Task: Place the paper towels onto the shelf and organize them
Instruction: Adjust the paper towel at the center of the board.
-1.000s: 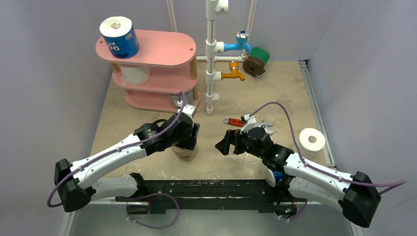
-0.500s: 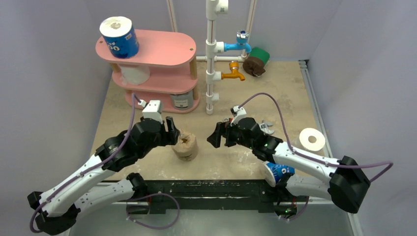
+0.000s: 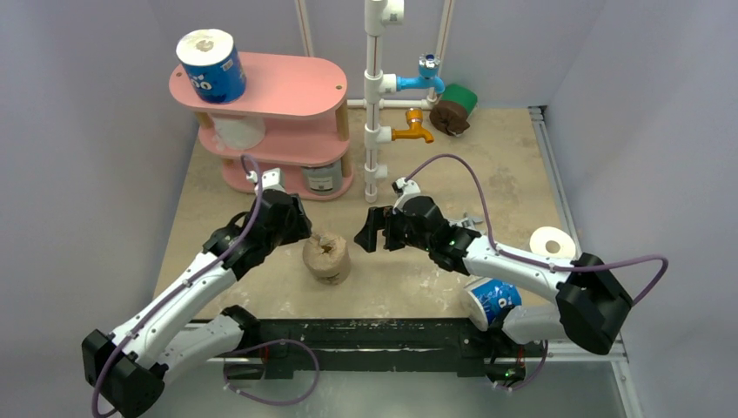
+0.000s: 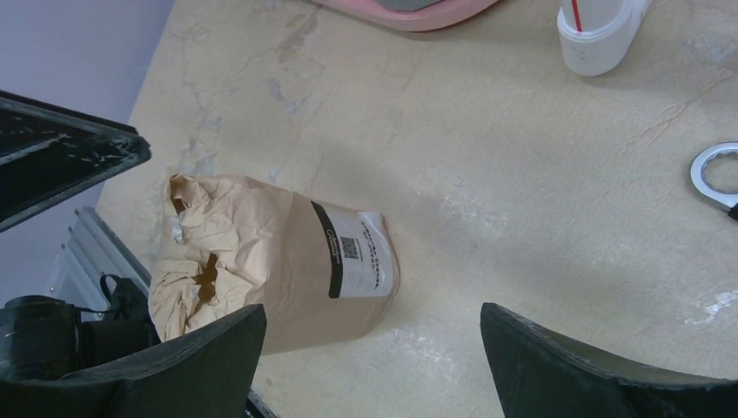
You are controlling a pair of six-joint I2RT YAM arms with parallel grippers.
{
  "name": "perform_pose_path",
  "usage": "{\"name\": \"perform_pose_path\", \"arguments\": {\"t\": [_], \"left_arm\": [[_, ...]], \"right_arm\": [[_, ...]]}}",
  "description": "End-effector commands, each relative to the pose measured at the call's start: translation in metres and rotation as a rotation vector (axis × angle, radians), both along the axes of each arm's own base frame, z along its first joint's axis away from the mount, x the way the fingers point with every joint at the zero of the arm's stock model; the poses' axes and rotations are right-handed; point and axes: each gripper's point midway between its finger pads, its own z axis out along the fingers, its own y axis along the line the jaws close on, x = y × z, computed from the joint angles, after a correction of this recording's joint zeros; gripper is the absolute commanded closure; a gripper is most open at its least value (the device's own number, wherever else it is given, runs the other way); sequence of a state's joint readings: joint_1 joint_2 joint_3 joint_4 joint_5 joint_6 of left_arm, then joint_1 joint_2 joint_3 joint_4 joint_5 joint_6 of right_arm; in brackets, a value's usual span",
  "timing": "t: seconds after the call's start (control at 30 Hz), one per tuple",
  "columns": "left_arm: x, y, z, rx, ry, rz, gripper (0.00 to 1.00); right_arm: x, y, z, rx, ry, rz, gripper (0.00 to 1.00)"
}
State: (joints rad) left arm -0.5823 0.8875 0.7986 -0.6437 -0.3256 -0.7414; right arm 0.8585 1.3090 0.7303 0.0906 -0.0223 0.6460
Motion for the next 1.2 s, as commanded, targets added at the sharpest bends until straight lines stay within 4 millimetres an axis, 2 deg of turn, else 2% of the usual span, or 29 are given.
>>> {"name": "perform_pose_path", "arguments": {"t": [0.0,0.13,0.37,0.8,1.0,1.17], "left_arm": [[0.023,-0.020,0.016,-0.078,-0.068,-0.020,0.49],[0.027,-0.027,0.007,-0.066,-0.035,-0.038,0.47],[0.021,-0.035,0.000,-0.090,-0.028,-0.100,0.48],[-0.002,-0.033,-0.024,-0.097,0.029,-0.149,0.59],[-0.012,-0.035,-0.024,-0.122,0.019,-0.170,0.63],[-0.018,-0.041,-0.024,-0.126,0.022,-0.204,0.64]], "right_arm": [[0.002,0.009,0.025,0.049,-0.054,0.026,0.05],[0.000,0.006,0.026,0.050,-0.054,0.026,0.05],[-0.002,0.003,0.024,0.045,-0.054,0.023,0.05],[0.003,0.012,0.022,0.047,-0.042,0.034,0.06],[0.004,0.014,0.020,0.042,-0.041,0.036,0.06],[0.009,0.025,0.027,0.057,-0.044,0.053,0.05]]}}
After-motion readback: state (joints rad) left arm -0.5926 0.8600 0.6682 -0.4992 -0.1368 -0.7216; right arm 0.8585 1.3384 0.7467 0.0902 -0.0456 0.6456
